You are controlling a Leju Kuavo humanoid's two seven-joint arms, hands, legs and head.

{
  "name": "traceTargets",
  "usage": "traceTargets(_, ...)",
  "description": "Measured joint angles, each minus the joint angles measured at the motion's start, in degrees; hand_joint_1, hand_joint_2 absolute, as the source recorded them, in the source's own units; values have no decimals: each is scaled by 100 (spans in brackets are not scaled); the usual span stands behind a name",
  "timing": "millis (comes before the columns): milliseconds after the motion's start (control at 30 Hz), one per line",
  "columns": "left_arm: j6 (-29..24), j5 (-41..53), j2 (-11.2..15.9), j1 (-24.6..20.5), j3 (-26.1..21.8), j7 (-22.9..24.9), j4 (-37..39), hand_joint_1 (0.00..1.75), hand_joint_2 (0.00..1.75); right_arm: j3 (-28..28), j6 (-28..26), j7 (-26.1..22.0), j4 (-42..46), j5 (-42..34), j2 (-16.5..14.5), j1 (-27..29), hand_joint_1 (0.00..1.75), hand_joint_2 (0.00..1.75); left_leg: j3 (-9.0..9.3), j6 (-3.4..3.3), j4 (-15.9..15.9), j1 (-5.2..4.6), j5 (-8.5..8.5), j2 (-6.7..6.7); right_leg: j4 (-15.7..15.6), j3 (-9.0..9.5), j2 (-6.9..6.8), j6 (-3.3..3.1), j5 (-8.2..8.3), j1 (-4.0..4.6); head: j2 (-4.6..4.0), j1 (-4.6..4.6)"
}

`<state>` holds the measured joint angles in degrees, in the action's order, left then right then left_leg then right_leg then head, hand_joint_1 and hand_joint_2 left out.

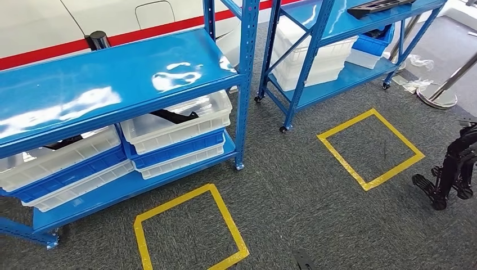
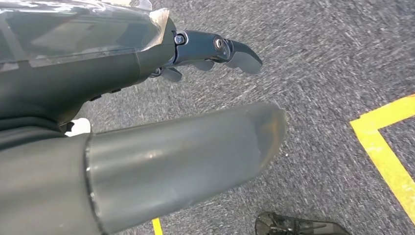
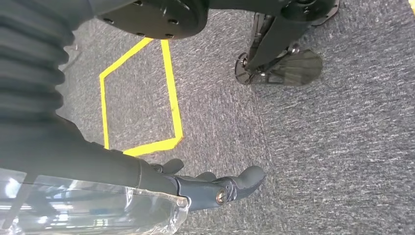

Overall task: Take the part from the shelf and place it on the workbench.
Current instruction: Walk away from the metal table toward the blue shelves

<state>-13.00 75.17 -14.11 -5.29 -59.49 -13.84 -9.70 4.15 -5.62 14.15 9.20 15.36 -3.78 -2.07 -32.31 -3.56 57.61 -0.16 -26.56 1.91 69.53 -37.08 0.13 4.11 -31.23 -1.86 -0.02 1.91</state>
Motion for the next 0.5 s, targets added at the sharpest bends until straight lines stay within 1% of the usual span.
traceTargets(33,0,0,-3,-1,0,0,0,0,0,0,0,-1,0,3,2,0,0,175,-2,19,2,3,9,47,-435,259,65,12,128,3,0,1)
traceTargets(67,0,0,-7,-4,0,0,0,0,0,0,0,-1,0,5,4,-2,0,175,-7,46,7,-5,14,92,-832,481,146,5,225,11,0,-1)
traceTargets(100,-1,0,-10,-5,0,0,0,0,0,0,0,-1,0,7,4,-5,0,175,-18,79,11,-9,22,132,-1126,646,206,-16,290,23,0,-3)
traceTargets(133,-2,0,-13,-5,-1,0,0,0,0,0,0,-1,0,9,3,-7,0,175,-35,118,14,-9,33,168,-1269,723,248,-47,313,42,0,-5)
traceTargets(167,-2,0,-15,-2,-1,0,0,0,0,0,0,1,0,12,2,-7,0,175,-52,158,12,-6,47,200,-1284,728,232,-79,313,68,0,-7)
traceTargets(200,-3,0,-15,1,-1,0,0,0,0,0,0,2,0,14,-1,-6,0,175,-69,196,8,7,61,227,-1286,728,185,-114,333,66,0,-7)
traceTargets(233,-4,0,-15,5,-1,0,0,0,0,0,0,3,0,18,-1,-7,0,175,-88,232,28,21,51,205,-1291,725,145,-149,352,53,0,-8)
traceTargets(267,-5,0,-15,6,-1,0,0,0,0,0,1,3,0,20,-2,-9,0,175,-131,264,117,30,-17,135,-1303,725,101,-198,368,36,0,-15)
traceTargets(300,-6,0,-13,4,0,0,0,0,0,0,2,3,0,21,-4,-10,0,175,-222,295,317,37,-153,47,-1317,726,48,-247,381,17,0,-22)
traceTargets(333,-7,0,-13,1,1,0,0,0,0,0,7,2,0,22,-4,-6,0,175,-365,322,635,48,-342,-47,-1321,724,-9,-281,383,19,0,-30)
traceTargets(367,-6,0,-12,-2,1,0,0,0,0,0,11,2,0,22,-5,3,0,175,-547,350,1025,57,-544,-103,-1321,719,-69,-307,379,30,0,-38)
traceTargets(400,-5,0,-12,0,1,0,0,0,0,0,15,2,0,22,-6,12,0,175,-715,375,1383,70,-691,-125,-1320,714,-135,-315,376,40,0,-38)
traceTargets(433,-5,-1,-12,6,1,0,0,0,0,0,17,2,0,22,-7,17,0,175,-816,396,1602,82,-745,-141,-1319,711,-197,-315,375,47,0,-38)
traceTargets(467,-5,-1,-11,13,0,0,0,0,0,0,17,2,0,22,-8,18,0,175,-804,409,1598,96,-684,-162,-1318,712,-255,-314,375,49,0,-38)
traceTargets(500,-6,-2,-9,19,-1,0,0,0,0,0,17,2,0,22,-10,15,0,175,-677,415,1375,109,-533,-200,-1317,718,-309,-312,373,50,0,-38)
